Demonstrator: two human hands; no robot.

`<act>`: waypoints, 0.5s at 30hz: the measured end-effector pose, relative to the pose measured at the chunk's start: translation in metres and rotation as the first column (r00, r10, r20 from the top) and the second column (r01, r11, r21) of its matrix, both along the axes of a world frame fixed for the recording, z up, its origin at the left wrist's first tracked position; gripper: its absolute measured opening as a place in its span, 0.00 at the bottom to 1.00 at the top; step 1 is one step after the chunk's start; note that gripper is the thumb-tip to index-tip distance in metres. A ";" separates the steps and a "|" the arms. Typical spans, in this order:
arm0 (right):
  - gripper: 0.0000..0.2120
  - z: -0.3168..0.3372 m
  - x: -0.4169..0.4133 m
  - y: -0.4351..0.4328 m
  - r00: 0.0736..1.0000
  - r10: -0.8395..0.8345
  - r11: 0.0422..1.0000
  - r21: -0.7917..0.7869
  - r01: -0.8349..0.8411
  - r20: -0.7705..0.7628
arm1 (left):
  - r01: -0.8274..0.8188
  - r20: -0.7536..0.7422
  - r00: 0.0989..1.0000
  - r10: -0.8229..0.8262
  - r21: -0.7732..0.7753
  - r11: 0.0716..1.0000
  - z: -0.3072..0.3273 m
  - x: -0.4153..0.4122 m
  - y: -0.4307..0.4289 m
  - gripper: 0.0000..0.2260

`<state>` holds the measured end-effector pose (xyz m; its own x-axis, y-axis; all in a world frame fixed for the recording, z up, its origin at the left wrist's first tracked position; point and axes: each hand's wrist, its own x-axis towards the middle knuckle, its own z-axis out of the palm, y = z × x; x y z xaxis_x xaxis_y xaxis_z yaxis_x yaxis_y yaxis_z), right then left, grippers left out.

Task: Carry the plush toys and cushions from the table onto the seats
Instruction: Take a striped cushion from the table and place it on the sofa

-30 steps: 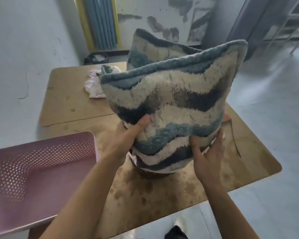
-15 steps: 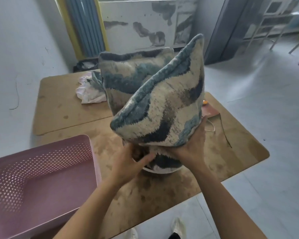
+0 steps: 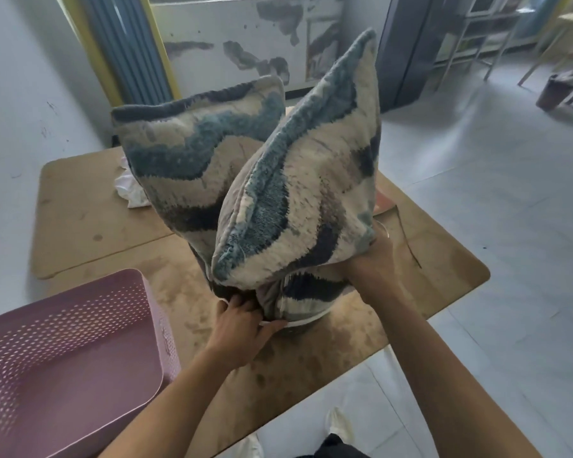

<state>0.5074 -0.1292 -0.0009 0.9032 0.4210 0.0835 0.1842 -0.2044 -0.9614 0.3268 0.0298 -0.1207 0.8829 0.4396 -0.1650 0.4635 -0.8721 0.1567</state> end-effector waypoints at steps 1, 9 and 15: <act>0.18 0.006 0.001 -0.002 1.000 -0.019 0.999 0.032 0.019 -0.005 | -0.007 -0.006 1.000 0.007 -0.007 1.000 0.000 0.002 0.001 0.50; 0.21 0.073 -0.002 -0.027 0.993 -0.105 0.936 0.330 0.120 -0.062 | -0.002 -0.048 0.999 0.000 -0.041 0.999 0.012 0.010 0.002 0.53; 0.37 0.113 -0.007 -0.059 0.959 -0.277 0.862 0.454 0.225 0.052 | -0.051 -0.020 0.999 0.049 -0.174 0.983 0.027 0.012 -0.008 0.27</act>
<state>0.5005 -0.1881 0.1123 0.9467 0.0769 0.3127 0.2952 0.1804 -0.9382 0.3390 0.0220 -0.0937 0.8574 0.4464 -0.2562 0.5093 -0.8077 0.2970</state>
